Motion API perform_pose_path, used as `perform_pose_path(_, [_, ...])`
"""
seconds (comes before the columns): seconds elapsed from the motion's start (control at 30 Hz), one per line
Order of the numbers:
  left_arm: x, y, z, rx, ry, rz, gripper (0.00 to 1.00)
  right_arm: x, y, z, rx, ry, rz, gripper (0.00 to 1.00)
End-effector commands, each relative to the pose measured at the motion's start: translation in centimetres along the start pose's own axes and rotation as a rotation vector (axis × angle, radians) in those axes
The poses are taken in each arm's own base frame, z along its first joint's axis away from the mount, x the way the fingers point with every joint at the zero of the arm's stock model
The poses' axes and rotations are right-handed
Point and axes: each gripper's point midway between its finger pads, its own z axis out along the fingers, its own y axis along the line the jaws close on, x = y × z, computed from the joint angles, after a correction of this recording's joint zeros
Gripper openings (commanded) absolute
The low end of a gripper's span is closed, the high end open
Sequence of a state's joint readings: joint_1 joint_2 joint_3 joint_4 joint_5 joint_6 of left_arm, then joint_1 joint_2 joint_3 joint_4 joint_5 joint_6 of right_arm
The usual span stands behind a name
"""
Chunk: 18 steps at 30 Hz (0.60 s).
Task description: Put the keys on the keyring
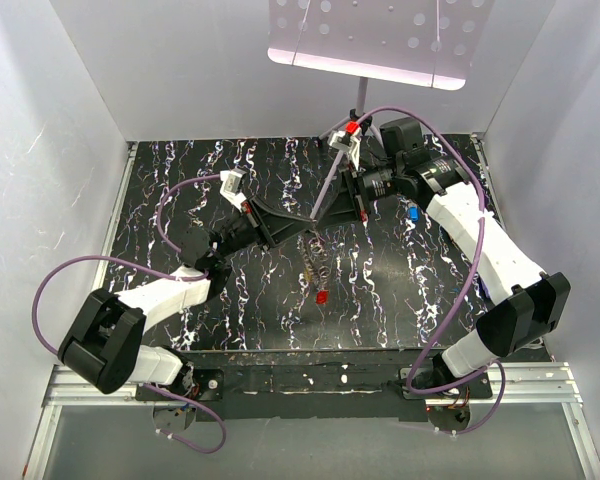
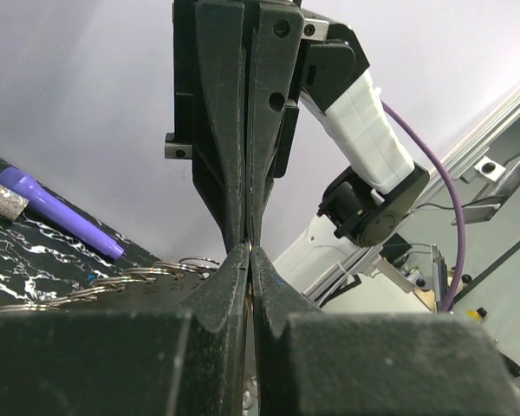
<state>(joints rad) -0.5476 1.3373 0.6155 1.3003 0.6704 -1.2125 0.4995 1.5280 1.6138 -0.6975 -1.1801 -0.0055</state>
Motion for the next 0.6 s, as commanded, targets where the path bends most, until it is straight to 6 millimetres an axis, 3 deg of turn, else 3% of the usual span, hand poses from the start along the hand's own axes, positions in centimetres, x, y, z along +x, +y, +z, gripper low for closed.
perform_pose_path(0.0, [-1.1, -3.5, 0.5, 0.083, 0.05, 0.11, 0.02, 0.0, 0.5, -0.3, 0.022, 0.023, -0.063, 0.01])
perform_pose_path(0.1, [-0.1, -3.1, 0.2, 0.019, 0.199, 0.124, 0.34, 1.3, -0.1, -0.6, 0.056, 0.091, -0.072, 0.01])
perform_pose_path(0.23, [1.5, -2.2, -0.8, -0.089, 0.388, 0.119, 0.53, 3.2, 0.0, -1.2, 0.056, 0.186, -0.053, 0.01])
perform_pose_path(0.37, [2.1, -2.1, -1.3, -0.128, 0.509, 0.118, 0.59, 4.2, -0.2, -1.5, 0.054, 0.26, -0.04, 0.01])
perform_pose_path(0.57, [3.0, -1.5, -1.6, -0.13, 0.594, 0.087, 0.6, 5.2, 0.0, -1.7, -0.001, 0.318, -0.009, 0.01])
